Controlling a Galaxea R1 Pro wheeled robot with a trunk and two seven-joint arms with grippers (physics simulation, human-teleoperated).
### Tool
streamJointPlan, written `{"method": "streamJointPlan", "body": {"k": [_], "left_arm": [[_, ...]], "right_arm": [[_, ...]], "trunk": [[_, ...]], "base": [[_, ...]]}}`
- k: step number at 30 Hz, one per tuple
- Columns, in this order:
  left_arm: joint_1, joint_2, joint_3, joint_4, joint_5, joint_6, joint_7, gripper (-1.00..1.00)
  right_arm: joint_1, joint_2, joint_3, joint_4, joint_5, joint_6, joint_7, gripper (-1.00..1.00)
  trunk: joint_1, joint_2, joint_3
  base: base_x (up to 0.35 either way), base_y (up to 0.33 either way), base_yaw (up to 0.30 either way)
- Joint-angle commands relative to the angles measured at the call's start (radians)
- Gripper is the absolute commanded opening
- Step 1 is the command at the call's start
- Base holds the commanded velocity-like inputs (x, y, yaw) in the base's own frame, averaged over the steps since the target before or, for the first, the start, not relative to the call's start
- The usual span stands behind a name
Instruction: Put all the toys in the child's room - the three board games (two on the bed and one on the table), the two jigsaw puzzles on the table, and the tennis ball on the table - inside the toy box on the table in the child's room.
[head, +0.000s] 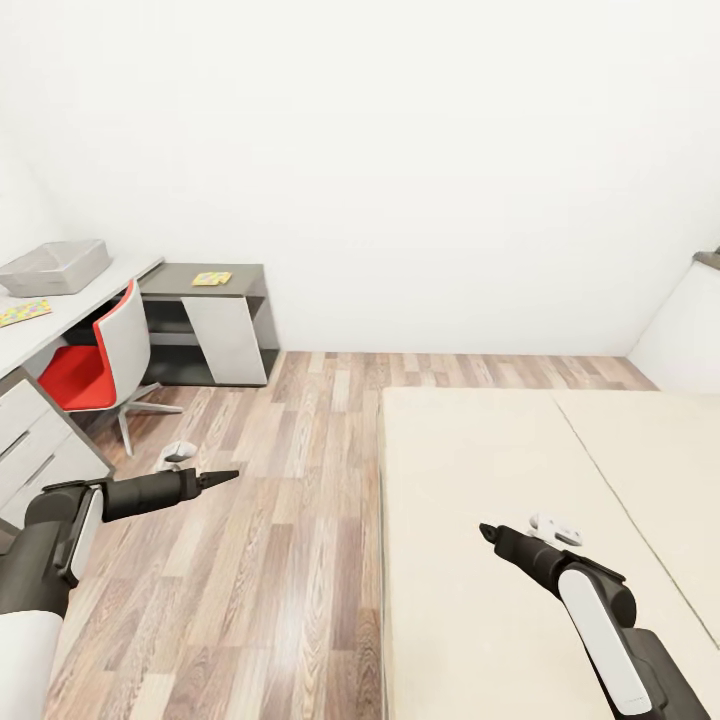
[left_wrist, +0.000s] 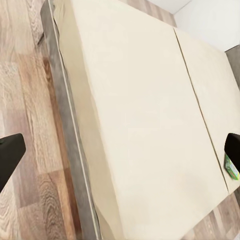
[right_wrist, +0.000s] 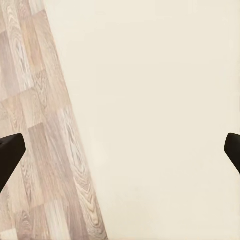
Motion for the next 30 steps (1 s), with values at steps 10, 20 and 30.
{"method": "streamJointPlan", "body": {"k": [10, 20, 30], "left_arm": [[-0.001, 0.0, 0.002, 0.0, -0.003, 0.008, -0.006, 1.0], [-0.001, 0.0, 0.002, 0.0, -0.003, 0.008, -0.006, 1.0], [-0.001, -0.001, 0.002, 0.0, -0.003, 0.008, -0.006, 1.0]], "right_arm": [[-0.001, 0.001, -0.006, -0.001, -0.01, 0.003, -0.009, 1.0], [-0.001, 0.003, -0.005, -0.001, -0.01, 0.003, -0.009, 1.0], [-0.001, 0.003, -0.005, -0.001, -0.01, 0.003, -0.009, 1.0]], "trunk": [[0.001, -0.002, -0.001], [0.001, -0.002, 0.0], [0.001, -0.002, 0.0]], "base": [[0.0, -0.002, -0.089], [0.0, 0.0, -0.02], [0.0, 0.0, -0.001]]}}
